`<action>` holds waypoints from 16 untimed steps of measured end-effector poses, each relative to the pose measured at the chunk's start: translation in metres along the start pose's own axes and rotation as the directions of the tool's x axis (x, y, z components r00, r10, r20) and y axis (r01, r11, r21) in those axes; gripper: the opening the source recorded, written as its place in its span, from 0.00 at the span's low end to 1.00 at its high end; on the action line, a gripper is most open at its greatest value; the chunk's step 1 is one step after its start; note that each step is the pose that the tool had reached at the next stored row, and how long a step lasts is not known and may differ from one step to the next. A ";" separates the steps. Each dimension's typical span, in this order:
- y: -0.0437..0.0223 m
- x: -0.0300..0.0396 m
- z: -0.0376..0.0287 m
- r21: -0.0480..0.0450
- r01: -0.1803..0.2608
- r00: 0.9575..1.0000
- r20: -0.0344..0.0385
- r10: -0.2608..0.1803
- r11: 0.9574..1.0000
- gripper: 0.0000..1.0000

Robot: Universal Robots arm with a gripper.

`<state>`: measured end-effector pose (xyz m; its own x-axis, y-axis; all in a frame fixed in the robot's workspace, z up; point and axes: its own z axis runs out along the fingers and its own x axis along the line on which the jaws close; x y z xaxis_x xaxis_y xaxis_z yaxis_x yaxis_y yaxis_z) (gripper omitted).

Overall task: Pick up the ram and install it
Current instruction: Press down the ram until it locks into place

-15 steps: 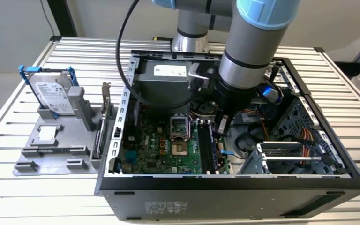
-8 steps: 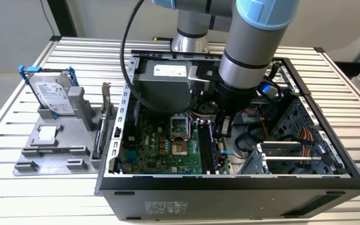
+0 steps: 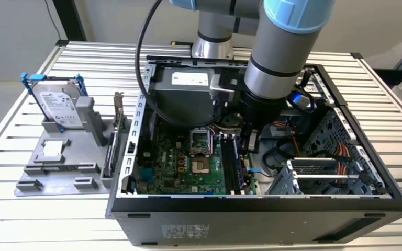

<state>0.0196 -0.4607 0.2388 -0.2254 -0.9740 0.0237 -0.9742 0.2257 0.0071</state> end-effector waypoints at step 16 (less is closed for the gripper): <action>0.0003 0.0000 0.0028 0.003 0.177 0.984 0.015 -0.177 0.984 0.00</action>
<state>0.0193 -0.4607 0.2360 -0.0496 -0.9987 0.0070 -0.9987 0.0496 0.0080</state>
